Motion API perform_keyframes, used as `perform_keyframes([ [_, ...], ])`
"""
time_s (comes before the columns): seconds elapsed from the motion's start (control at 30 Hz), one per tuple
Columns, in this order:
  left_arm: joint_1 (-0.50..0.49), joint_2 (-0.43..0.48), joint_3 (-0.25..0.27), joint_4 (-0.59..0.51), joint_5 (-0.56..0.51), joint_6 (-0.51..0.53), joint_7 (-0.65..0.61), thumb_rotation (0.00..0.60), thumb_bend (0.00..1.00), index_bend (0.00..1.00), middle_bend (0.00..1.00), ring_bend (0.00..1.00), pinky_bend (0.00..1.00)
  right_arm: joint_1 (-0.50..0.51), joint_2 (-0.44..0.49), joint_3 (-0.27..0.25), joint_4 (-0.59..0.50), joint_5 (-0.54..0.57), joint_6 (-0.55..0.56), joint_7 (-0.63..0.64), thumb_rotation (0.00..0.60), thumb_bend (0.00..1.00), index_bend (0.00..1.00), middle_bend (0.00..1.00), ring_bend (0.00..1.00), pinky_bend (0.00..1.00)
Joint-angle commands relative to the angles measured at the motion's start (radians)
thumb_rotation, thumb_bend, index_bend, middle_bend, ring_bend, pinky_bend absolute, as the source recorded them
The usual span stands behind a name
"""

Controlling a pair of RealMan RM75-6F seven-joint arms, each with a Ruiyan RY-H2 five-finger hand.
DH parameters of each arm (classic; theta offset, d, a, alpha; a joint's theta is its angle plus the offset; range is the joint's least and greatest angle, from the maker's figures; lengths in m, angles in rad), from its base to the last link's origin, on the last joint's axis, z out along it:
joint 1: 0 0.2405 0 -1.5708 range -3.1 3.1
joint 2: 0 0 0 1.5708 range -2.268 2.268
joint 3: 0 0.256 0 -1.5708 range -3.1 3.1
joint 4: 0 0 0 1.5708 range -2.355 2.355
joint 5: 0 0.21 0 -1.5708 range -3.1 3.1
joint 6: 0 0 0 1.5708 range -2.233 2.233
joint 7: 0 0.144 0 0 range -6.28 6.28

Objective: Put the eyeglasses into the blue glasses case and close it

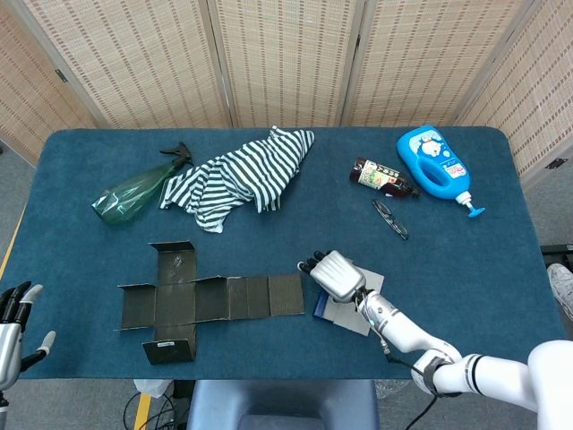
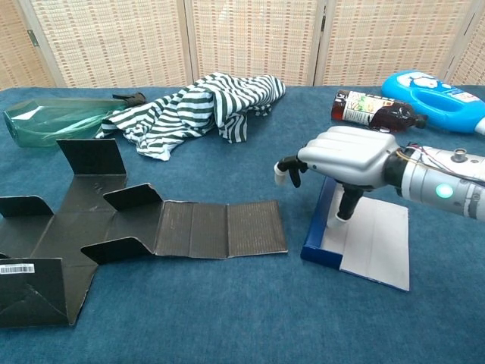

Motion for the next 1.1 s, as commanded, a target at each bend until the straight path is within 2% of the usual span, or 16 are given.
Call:
perform_keyframes([
  [0.03,0.001,0.001,0.0,-0.001,0.002,0.002,0.0,0.6,0.32,0.17,0.14,0.15,0.19,0.019,-0.027,0.007,0.032,0.018,-0.02,-0.017,0.6,0.12,0.31,0.34,0.31,0.51],
  [0.23,0.005,0.004,-0.001,-0.001,0.001,0.005,0.0,0.6,0.32,0.17,0.14,0.15,0.19,0.041,-0.063,0.02,0.09,0.055,-0.036,-0.04,0.6,0.31,0.49,0.36,0.31,0.5],
  [0.3,0.005,0.003,-0.001,-0.001,0.001,0.005,0.0,0.6,0.32,0.17,0.14,0.15,0.19,0.047,-0.074,0.031,0.117,0.077,-0.04,-0.044,0.6,0.35,0.53,0.37,0.31,0.5],
  [0.6,0.003,0.003,-0.003,-0.002,0.003,0.0,0.003,0.6,0.32,0.17,0.14,0.15,0.19,0.086,-0.142,0.111,0.239,0.184,-0.033,-0.056,0.6,0.36,0.54,0.38,0.31,0.49],
  [0.8,0.003,0.003,-0.003,-0.003,0.001,-0.002,0.005,0.6,0.32,0.17,0.14,0.15,0.19,0.128,-0.182,0.144,0.315,0.229,-0.049,-0.067,0.6,0.31,0.54,0.39,0.31,0.48],
  [0.87,0.004,0.004,-0.003,-0.003,-0.001,-0.003,0.006,0.6,0.32,0.17,0.14,0.15,0.19,0.137,-0.19,0.148,0.328,0.236,-0.052,-0.067,0.6,0.27,0.51,0.38,0.31,0.47],
  [1.0,0.004,0.005,-0.004,-0.004,-0.001,-0.003,0.006,0.6,0.32,0.17,0.14,0.15,0.19,0.144,-0.194,0.154,0.328,0.257,-0.046,-0.078,0.6,0.11,0.26,0.29,0.24,0.4],
  [1.07,0.005,0.006,-0.005,-0.004,-0.002,-0.002,0.006,0.6,0.32,0.17,0.14,0.15,0.19,0.14,-0.18,0.153,0.311,0.275,-0.04,-0.1,0.6,0.06,0.14,0.23,0.2,0.36],
  [1.1,0.005,0.007,-0.005,-0.004,-0.001,-0.002,0.005,0.6,0.32,0.17,0.14,0.15,0.19,0.135,-0.166,0.151,0.294,0.286,-0.037,-0.114,0.6,0.05,0.11,0.22,0.18,0.35],
])
